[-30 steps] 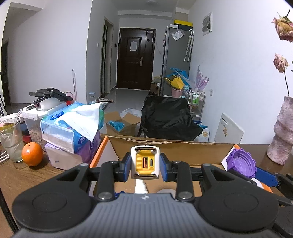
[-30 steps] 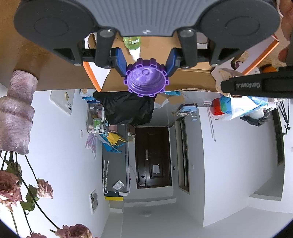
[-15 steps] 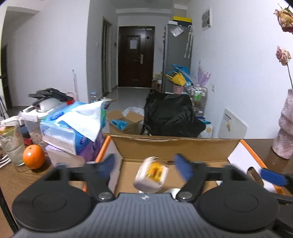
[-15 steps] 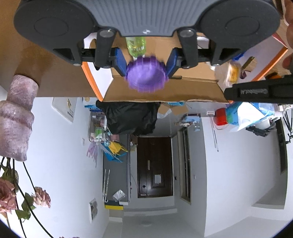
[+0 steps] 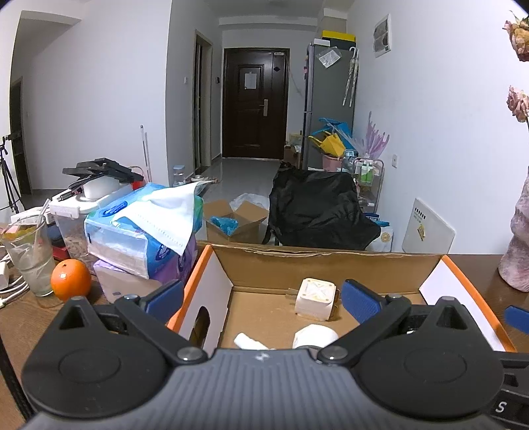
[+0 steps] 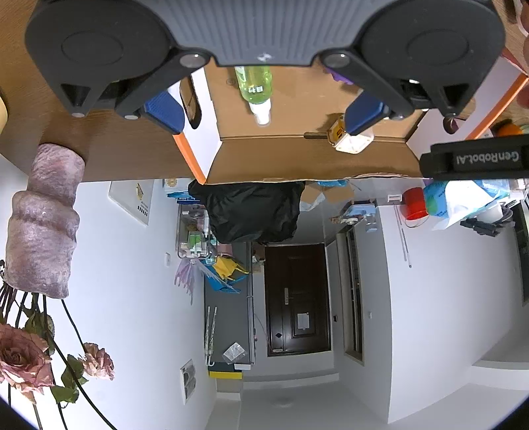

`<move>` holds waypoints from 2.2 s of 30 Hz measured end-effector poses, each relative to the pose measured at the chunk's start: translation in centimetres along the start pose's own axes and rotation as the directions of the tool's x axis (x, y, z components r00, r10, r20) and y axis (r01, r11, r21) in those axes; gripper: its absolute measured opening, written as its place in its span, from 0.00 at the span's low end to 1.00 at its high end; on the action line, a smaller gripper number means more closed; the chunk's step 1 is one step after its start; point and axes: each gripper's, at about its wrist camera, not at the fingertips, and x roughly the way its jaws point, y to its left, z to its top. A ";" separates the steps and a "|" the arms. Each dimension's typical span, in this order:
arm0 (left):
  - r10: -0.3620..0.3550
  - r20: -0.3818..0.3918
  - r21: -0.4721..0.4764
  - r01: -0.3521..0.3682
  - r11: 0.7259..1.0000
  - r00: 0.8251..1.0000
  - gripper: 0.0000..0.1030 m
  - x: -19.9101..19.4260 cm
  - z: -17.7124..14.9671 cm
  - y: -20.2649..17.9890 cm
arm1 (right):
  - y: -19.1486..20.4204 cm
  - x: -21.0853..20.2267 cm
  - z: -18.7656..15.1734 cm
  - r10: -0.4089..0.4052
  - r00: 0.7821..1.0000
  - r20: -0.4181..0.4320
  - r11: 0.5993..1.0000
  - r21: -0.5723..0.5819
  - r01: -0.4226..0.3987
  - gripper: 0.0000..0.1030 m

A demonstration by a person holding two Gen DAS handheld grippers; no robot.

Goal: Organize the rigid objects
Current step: 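Lower the charger plug and purple cap into the box and open both tools, then withdraw both tools from the box toward the white plastic box on the table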

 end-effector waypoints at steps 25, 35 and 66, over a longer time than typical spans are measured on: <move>-0.003 0.021 0.002 0.003 1.000 1.000 1.00 -3.4 -0.6 0.6 | 0.0 -2.5 -0.5 0.005 1.000 0.023 1.000 -0.017 -0.005 1.00; -0.006 0.027 0.007 0.006 1.000 1.000 1.00 -6.0 -1.5 1.4 | -0.2 -4.8 -1.5 0.006 1.000 0.031 1.000 -0.024 -0.006 1.00; -0.016 0.031 0.017 0.015 1.000 0.999 1.00 -13.6 -6.1 4.6 | -0.2 -11.6 -5.4 -0.007 1.000 0.016 0.999 -0.037 0.007 1.00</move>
